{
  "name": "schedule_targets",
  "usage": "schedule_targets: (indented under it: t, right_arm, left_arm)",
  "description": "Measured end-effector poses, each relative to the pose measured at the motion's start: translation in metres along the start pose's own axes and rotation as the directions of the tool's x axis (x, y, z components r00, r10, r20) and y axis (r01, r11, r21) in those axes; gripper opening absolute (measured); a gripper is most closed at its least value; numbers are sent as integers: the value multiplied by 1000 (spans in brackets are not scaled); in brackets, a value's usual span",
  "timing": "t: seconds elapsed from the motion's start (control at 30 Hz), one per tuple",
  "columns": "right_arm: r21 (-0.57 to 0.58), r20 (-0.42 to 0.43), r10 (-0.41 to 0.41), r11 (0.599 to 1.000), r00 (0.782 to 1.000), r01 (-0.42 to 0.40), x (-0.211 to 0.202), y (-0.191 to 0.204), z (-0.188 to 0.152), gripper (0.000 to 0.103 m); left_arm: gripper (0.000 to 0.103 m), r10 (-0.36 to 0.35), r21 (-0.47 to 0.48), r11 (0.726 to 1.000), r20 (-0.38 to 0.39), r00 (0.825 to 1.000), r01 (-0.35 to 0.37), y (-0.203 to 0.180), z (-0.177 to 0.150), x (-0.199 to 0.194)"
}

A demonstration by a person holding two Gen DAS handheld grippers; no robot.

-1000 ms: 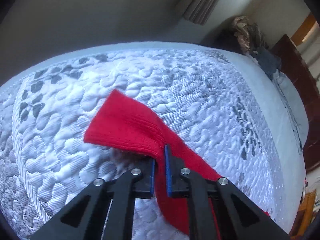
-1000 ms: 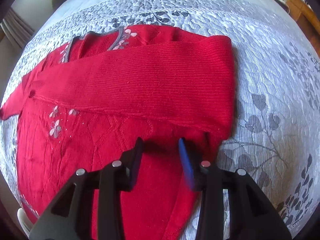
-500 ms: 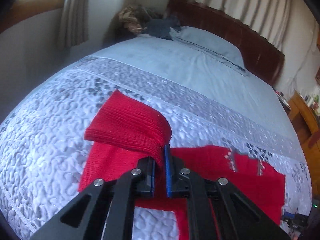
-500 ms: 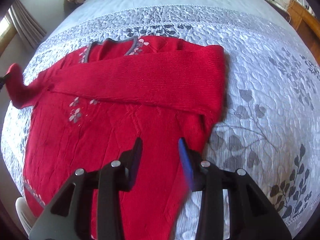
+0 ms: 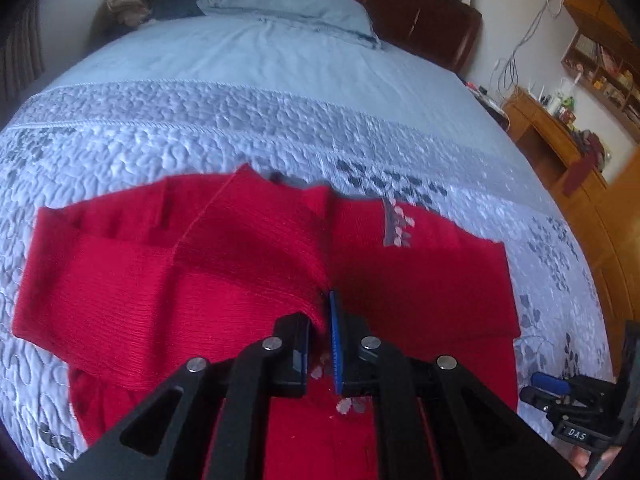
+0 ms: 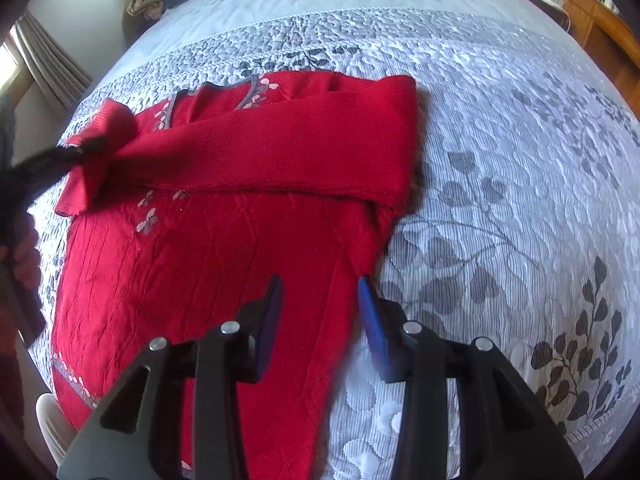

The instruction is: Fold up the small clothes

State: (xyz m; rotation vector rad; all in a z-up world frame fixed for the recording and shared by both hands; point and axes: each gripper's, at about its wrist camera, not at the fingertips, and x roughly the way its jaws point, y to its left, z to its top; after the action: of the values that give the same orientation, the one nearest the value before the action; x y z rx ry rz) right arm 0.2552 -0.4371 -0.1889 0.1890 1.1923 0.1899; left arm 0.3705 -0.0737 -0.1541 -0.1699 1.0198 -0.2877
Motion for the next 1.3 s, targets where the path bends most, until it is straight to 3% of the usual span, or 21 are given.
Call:
schedule_targets:
  t: [0.1,0.17,0.27,0.33,0.4,0.5,0.63,0.73,0.9,1.0,1.07,1.1,1.13,1.17,1.3]
  right_arm:
    - [-6,-13,-2,1000,1000,2,3,2,-3,42]
    - [-21,-19,-4,1000,1000,3,4,6,-4,42]
    - [-42,-26,-11,999,1000,10,5,15,-2,42]
    - [-50,-27,3,999,1000,-4,5,23,3,42]
    - [-64,-27,28,997,999,-30,3,40,10,42]
    - [-106,-36,69,992,997,-73,3,74,27,42]
    - [-141,-68,131,980,989,-139,8,126,54,42]
    - [-186,-109,119,973,987,-138,22,172,79,42]
    - [-230,-160,91,965,983,-127,57,229,108,42]
    - [-245,-195,51,964,979,-99,83,242,115,42]
    - [-267,-210,-28,963,977,-29,104,246,116,42]
    - [-275,-212,-71,961,975,10,112,245,116,36]
    - [-283,-209,-101,958,973,39,117,242,116,16]
    - [-290,-194,-113,956,974,54,116,238,116,4]
    - [-238,-131,-32,971,991,0,83,210,107,4]
  left_arm:
    - [11,-27,-20,999,-100,995,25,4,-13,17]
    - [15,-58,-26,998,-120,991,55,11,-22,4]
    - [54,-83,-22,996,-54,995,82,31,-24,-41]
    - [55,-33,-13,999,12,999,33,50,-17,-66]
    - [54,48,-40,998,29,998,-46,82,-7,-76]
    - [52,147,-112,982,-44,988,-151,126,4,-63]
    - [51,232,-142,956,-170,958,-257,175,5,-28]
    - [48,217,-134,956,-276,936,-261,189,-1,-2]
    - [48,175,-169,957,-308,935,-235,199,4,4]
    - [48,202,-112,963,-299,933,-244,196,1,6]
    - [48,198,-124,962,-293,935,-243,194,1,8]
    - [48,194,-131,962,-292,937,-240,194,1,9]
    - [48,191,-136,962,-290,938,-238,194,2,8]
    - [48,191,-135,962,-289,938,-237,193,3,8]
    - [48,184,-134,964,-286,941,-229,196,2,7]
